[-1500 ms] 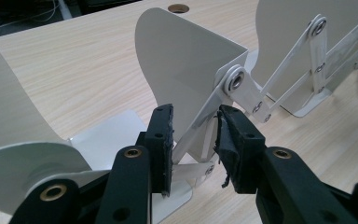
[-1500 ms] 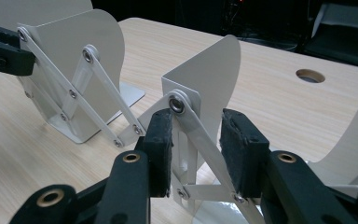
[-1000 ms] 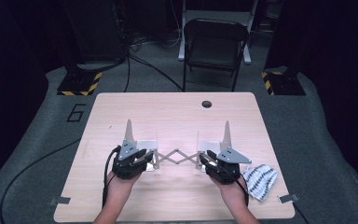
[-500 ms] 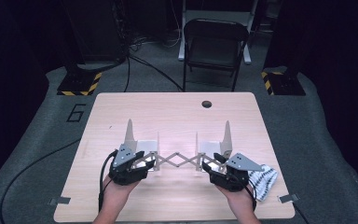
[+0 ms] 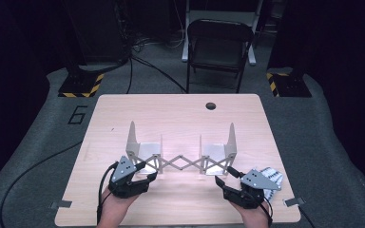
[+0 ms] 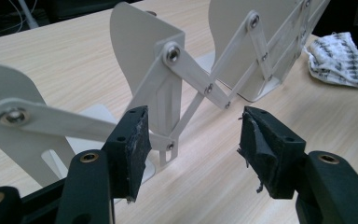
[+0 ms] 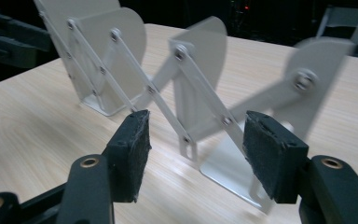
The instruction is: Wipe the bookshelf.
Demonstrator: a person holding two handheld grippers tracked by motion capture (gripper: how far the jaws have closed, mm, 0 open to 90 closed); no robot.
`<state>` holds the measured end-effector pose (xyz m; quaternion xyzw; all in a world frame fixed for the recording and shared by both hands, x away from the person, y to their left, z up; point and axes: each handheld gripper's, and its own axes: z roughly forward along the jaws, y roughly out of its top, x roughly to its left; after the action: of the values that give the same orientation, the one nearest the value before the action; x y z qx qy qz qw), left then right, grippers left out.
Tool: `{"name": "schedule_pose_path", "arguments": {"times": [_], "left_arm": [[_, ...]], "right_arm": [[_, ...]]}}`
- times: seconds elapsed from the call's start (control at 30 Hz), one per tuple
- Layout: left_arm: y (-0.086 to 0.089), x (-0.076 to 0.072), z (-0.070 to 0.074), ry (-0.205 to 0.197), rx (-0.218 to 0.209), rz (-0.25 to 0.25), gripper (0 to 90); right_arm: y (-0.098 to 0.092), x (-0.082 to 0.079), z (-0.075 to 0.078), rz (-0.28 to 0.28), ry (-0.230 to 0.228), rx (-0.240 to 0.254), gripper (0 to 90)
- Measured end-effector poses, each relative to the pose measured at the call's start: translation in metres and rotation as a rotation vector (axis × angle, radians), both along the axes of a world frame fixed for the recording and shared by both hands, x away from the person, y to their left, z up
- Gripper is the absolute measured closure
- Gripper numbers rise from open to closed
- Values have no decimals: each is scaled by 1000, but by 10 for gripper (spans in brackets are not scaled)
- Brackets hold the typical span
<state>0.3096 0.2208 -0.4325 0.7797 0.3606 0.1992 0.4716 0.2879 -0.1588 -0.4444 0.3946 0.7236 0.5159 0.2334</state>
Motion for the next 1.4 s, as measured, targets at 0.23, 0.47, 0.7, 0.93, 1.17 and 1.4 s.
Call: {"name": "schedule_pose_path", "arguments": {"times": [0.23,0.47,0.7,0.93,1.17,1.4], "left_arm": [[1,-1,-9,5,-10,-13,421],[4,0,-16,19,-9,-17,421],[0,1,-19,19,-2,-32,422],[-6,2,-20,24,-6,-54,422],[-6,2,-20,19,-3,-54,421],[-5,2,-21,24,-14,-48,421]], "right_arm": [[-30,-2,-16,-109,12,-58,405],[-66,2,-31,-243,55,-62,391],[-85,4,-46,-319,89,-93,373],[-93,8,-58,-355,123,-136,336],[-103,15,-66,-395,180,-131,266],[-107,22,-76,-402,250,-117,233]]}}
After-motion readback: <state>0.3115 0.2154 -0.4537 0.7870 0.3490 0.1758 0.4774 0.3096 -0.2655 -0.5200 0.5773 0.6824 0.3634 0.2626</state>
